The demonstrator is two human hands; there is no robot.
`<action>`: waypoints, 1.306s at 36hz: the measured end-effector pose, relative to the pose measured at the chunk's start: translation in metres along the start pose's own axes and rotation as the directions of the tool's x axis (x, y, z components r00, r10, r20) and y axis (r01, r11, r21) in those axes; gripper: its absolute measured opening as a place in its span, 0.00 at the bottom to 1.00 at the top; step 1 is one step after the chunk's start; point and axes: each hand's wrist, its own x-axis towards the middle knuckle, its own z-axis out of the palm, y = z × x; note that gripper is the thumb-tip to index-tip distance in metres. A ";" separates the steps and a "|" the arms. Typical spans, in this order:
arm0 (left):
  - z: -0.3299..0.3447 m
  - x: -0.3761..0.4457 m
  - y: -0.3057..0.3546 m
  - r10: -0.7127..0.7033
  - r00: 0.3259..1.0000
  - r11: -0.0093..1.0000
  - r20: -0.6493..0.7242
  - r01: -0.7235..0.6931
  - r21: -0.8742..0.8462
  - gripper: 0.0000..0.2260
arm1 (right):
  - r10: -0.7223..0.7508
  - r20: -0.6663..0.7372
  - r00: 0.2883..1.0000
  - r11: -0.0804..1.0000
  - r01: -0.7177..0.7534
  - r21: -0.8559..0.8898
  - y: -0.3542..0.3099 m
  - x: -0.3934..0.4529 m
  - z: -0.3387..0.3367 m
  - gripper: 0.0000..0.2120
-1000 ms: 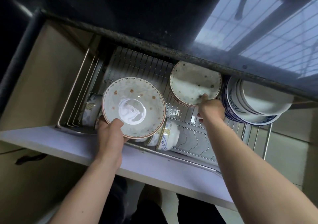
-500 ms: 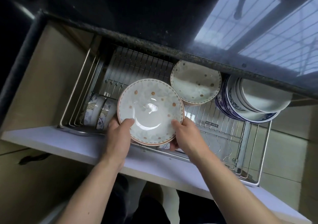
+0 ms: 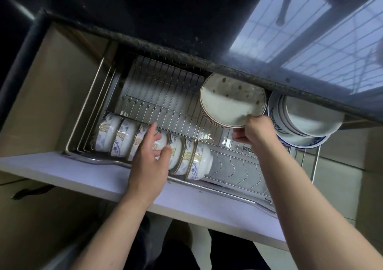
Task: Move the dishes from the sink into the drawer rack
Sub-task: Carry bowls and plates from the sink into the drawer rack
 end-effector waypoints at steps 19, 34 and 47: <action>0.007 -0.001 -0.004 0.057 0.996 0.981 0.063 -0.068 0.181 0.28 | 0.065 -0.160 0.985 0.963 -0.104 -0.248 0.008 0.013 0.022 0.22; 0.002 -0.031 0.041 0.094 0.966 0.874 0.241 -0.196 0.445 0.16 | 0.053 0.112 0.992 0.957 -0.019 -0.288 0.024 -0.111 -0.089 0.13; 0.074 -0.132 0.218 0.220 0.769 0.598 0.600 -0.593 0.540 0.14 | -0.220 -0.015 0.975 0.975 0.220 -0.019 0.005 -0.187 -0.276 0.12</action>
